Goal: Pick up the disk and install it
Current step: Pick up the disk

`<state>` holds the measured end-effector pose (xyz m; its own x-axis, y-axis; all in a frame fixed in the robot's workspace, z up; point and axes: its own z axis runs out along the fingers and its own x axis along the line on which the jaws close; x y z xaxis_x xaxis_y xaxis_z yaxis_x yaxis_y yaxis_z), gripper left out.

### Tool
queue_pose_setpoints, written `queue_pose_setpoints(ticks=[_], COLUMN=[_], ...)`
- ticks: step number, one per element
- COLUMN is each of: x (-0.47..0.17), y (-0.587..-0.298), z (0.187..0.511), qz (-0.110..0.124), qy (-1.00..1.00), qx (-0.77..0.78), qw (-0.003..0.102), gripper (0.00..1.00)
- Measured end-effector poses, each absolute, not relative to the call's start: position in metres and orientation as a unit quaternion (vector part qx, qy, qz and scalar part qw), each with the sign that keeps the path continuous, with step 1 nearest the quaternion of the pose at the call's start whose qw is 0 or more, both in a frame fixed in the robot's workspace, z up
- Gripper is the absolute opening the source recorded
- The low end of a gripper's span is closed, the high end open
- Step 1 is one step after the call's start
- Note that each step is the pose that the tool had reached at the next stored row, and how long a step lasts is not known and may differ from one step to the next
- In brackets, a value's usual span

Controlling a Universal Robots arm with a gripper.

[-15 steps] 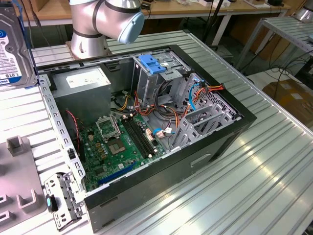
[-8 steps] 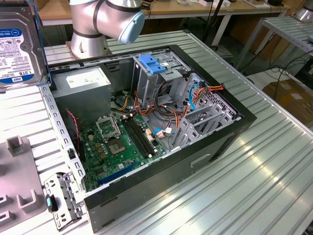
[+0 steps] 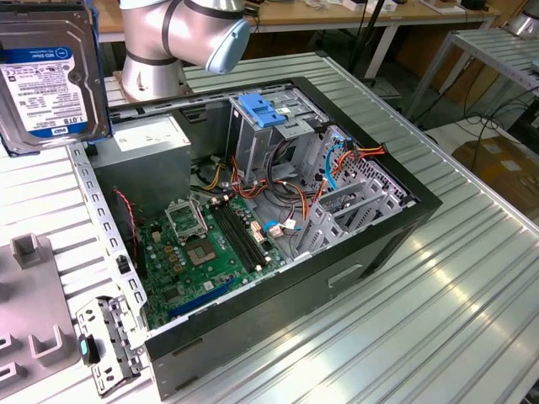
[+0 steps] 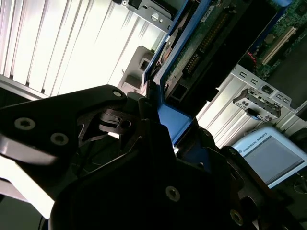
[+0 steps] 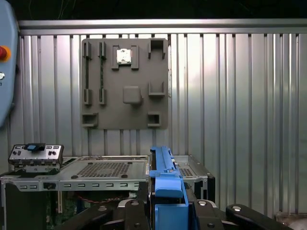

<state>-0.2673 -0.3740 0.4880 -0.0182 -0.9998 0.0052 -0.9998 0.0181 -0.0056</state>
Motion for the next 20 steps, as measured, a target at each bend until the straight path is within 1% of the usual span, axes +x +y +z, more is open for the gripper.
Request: queue_pose_setpoints(ticks=[14,20], x=[-0.232,-0.232], y=[-0.375,-0.387], z=[0.488,0.487], qz=[-0.004,-0.004], qy=[0.714,0.714], qx=[-0.701,-0.700], qw=[0.000,0.000], gripper=[0.37,0.37])
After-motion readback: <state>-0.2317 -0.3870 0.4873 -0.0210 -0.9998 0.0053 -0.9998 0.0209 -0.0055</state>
